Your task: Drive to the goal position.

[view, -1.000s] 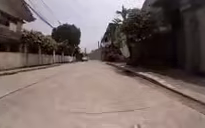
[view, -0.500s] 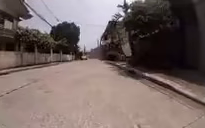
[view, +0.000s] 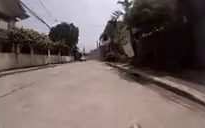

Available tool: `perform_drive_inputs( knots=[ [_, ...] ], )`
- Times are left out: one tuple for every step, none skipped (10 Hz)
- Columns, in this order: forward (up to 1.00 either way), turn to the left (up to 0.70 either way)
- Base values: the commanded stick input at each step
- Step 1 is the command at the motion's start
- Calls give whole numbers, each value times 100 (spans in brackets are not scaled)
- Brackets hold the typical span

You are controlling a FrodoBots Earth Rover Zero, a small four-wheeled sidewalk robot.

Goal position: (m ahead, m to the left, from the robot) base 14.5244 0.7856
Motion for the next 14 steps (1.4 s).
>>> perform_drive_inputs(
  knots=[
    [100, 0],
    [100, 0],
    [100, 0],
    [100, 0],
    [100, 0],
    [100, 3],
    [100, 40],
    [100, 40],
    [100, 40],
    [100, 28],
    [100, 0],
    [100, 0],
    [100, 0],
    [100, 0]
  ],
)
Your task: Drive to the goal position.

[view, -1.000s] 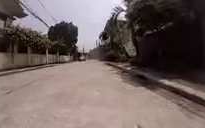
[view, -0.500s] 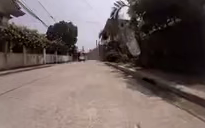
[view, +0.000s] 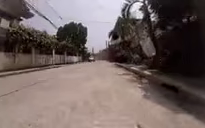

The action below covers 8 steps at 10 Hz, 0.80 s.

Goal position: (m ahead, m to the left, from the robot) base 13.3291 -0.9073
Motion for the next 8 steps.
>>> perform_drive_inputs(
  knots=[
    [100, 0],
    [100, 0],
    [100, 0],
    [100, 0],
    [100, 0],
    [100, 0],
    [100, 0],
    [100, 0]
  ],
)
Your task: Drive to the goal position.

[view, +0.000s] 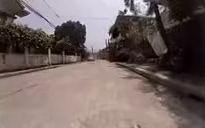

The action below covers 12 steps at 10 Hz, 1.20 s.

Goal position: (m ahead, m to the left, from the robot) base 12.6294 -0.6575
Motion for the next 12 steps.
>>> perform_drive_inputs(
  knots=[
    [100, 0],
    [100, 0],
    [100, 0],
    [100, 0],
    [100, 0],
    [100, 0],
    [100, 0],
    [100, 0],
    [100, 0],
    [100, 0],
    [100, 0],
    [100, 0]
  ],
)
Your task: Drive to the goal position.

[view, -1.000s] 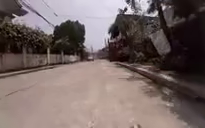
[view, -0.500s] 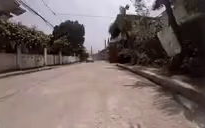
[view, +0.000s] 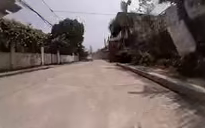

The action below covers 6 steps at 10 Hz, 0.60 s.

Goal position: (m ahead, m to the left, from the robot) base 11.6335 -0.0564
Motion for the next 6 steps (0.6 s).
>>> perform_drive_inputs(
  knots=[
    [100, 0],
    [100, 0],
    [100, 0],
    [100, 0],
    [100, 0],
    [100, 0]
  ],
)
